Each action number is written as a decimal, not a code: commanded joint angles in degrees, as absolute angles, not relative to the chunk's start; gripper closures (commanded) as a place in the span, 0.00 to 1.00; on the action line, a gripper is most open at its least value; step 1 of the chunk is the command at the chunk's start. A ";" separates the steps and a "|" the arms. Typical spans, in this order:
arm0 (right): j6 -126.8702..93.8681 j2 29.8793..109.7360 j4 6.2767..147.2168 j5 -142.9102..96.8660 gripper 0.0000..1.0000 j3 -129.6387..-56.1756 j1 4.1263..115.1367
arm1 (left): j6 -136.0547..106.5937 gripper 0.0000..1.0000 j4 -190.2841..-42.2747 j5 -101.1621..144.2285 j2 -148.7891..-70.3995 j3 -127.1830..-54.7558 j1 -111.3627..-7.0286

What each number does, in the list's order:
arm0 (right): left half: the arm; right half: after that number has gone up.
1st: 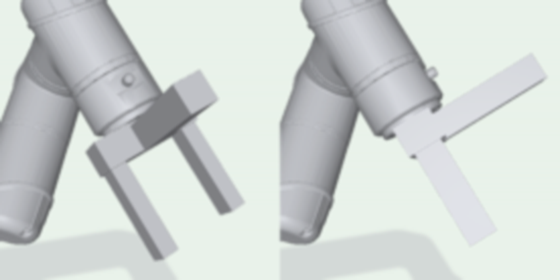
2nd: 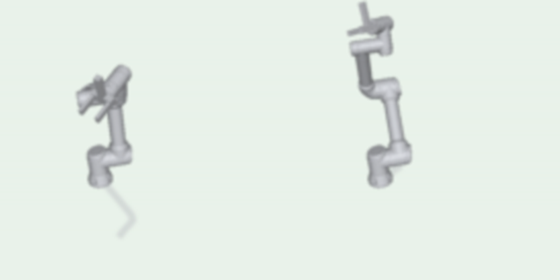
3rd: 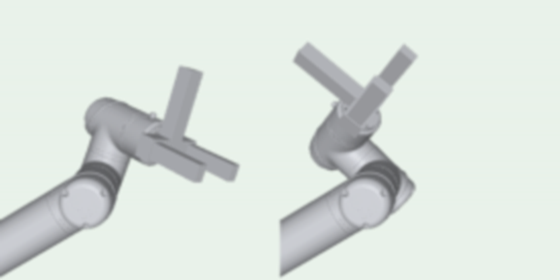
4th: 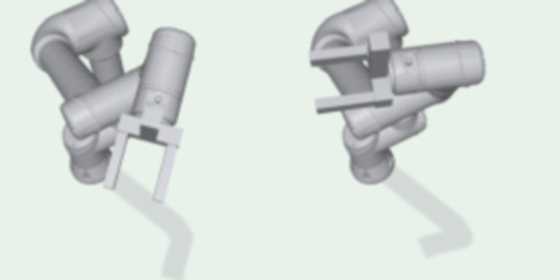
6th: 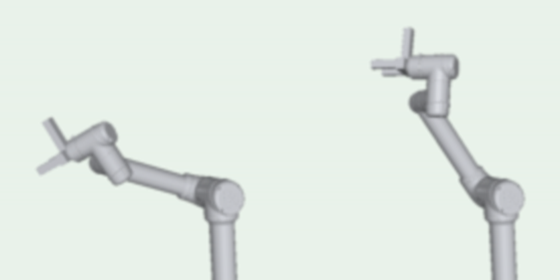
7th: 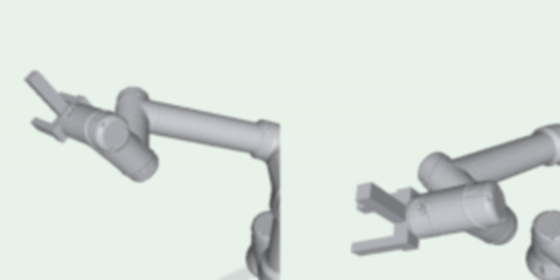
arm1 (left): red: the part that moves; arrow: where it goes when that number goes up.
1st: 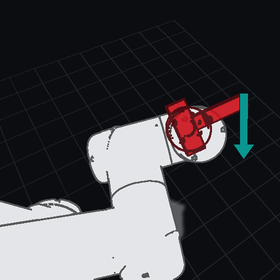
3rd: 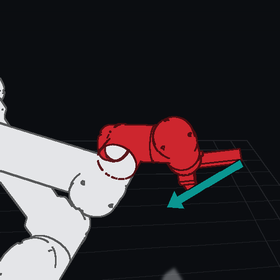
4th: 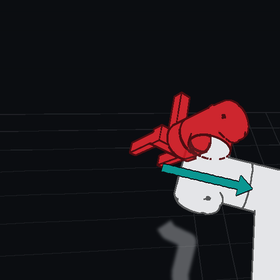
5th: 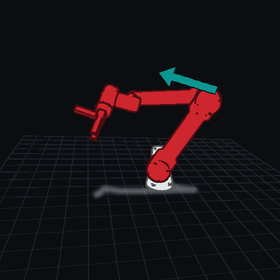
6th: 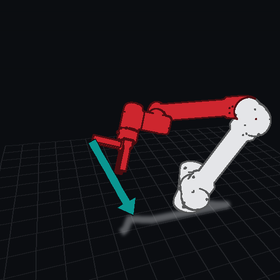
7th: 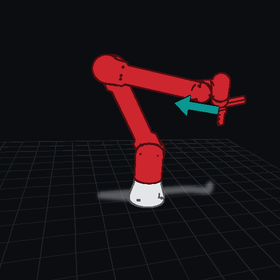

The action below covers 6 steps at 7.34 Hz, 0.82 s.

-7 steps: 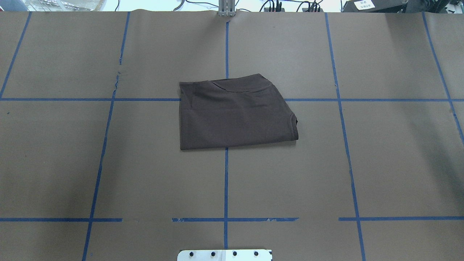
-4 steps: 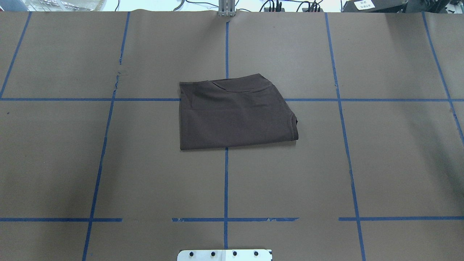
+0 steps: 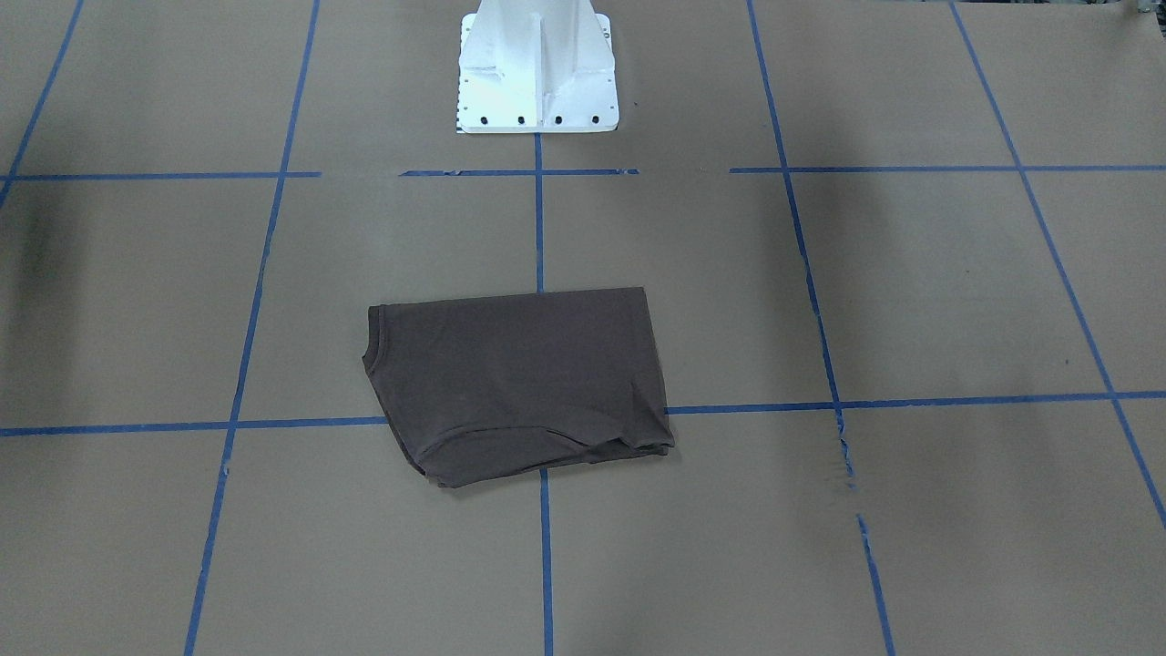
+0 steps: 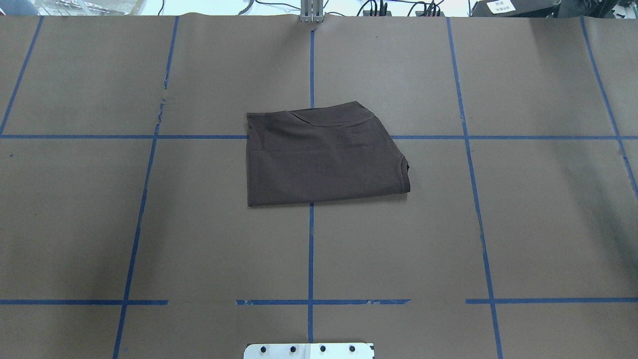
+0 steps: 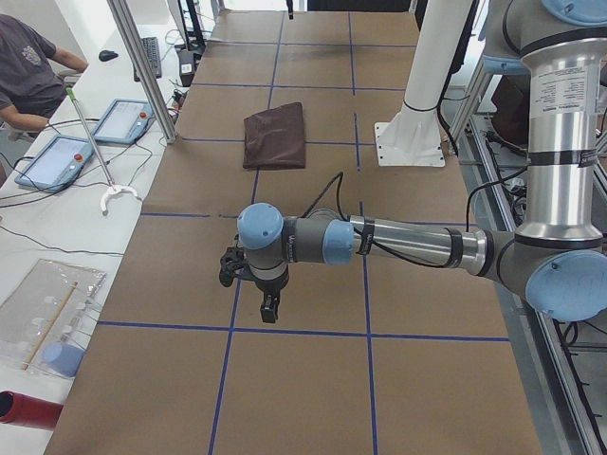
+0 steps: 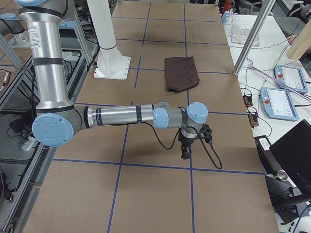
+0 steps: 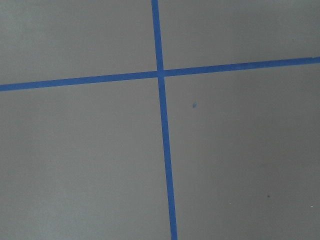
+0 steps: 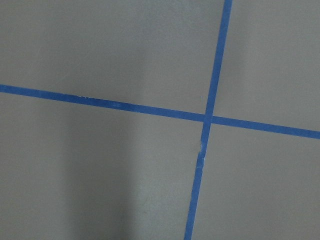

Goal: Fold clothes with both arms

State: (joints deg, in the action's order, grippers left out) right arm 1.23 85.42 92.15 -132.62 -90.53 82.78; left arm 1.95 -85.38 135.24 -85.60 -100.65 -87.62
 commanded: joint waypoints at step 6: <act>0.62 86.57 89.21 -132.80 0.00 -90.18 82.71 | 1.76 0.00 -85.34 135.35 -85.52 -102.57 -87.71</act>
